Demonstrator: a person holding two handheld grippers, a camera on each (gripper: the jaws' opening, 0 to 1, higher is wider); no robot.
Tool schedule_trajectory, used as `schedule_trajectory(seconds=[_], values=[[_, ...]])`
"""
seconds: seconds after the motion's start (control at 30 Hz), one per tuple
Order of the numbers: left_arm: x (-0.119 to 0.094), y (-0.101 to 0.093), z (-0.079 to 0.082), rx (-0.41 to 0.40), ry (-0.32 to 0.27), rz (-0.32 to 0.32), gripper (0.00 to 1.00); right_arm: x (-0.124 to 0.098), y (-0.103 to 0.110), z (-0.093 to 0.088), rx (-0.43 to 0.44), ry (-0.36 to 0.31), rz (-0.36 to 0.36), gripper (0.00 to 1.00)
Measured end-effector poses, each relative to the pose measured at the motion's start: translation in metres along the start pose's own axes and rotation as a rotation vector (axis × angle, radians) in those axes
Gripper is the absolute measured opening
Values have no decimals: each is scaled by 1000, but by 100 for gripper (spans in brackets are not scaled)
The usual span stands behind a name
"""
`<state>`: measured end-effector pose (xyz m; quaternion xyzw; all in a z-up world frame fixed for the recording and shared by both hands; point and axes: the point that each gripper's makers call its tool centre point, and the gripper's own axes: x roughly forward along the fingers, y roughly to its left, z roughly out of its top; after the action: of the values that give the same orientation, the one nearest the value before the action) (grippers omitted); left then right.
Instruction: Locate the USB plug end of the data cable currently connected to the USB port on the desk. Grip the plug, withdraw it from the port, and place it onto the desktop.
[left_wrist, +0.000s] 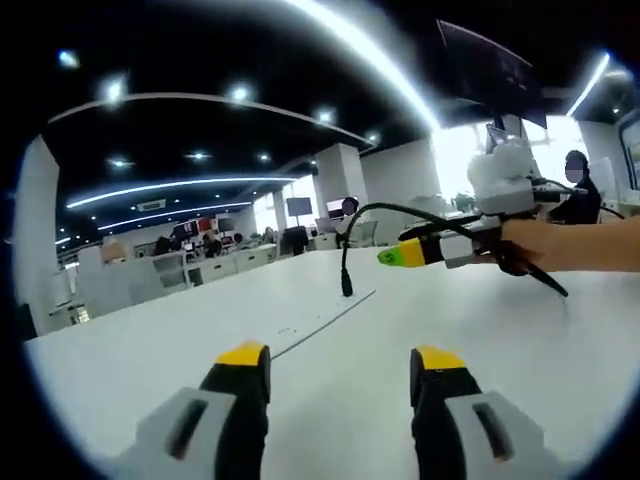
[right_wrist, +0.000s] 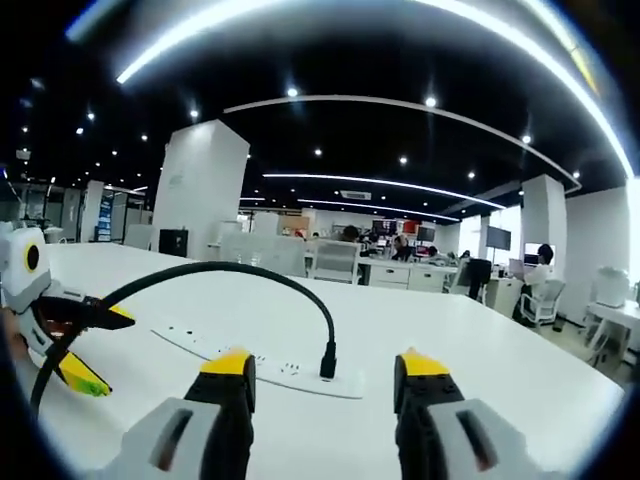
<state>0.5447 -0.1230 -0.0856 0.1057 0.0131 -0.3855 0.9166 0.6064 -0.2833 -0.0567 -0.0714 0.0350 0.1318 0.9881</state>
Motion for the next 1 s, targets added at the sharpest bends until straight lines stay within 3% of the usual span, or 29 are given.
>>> schedule_trajectory(seconds=[0.3,0.47,1.0], values=[[12,5,-4,-52,-19,0,59,10,-14,-2,34,-22,-19,58],[18,6,2,-63,-50,-12,59,18,-18,-2,42,-27,-26,58],[37,11,-1,-43,-37,-44,61,50,-10,2,70,-44,4,62]])
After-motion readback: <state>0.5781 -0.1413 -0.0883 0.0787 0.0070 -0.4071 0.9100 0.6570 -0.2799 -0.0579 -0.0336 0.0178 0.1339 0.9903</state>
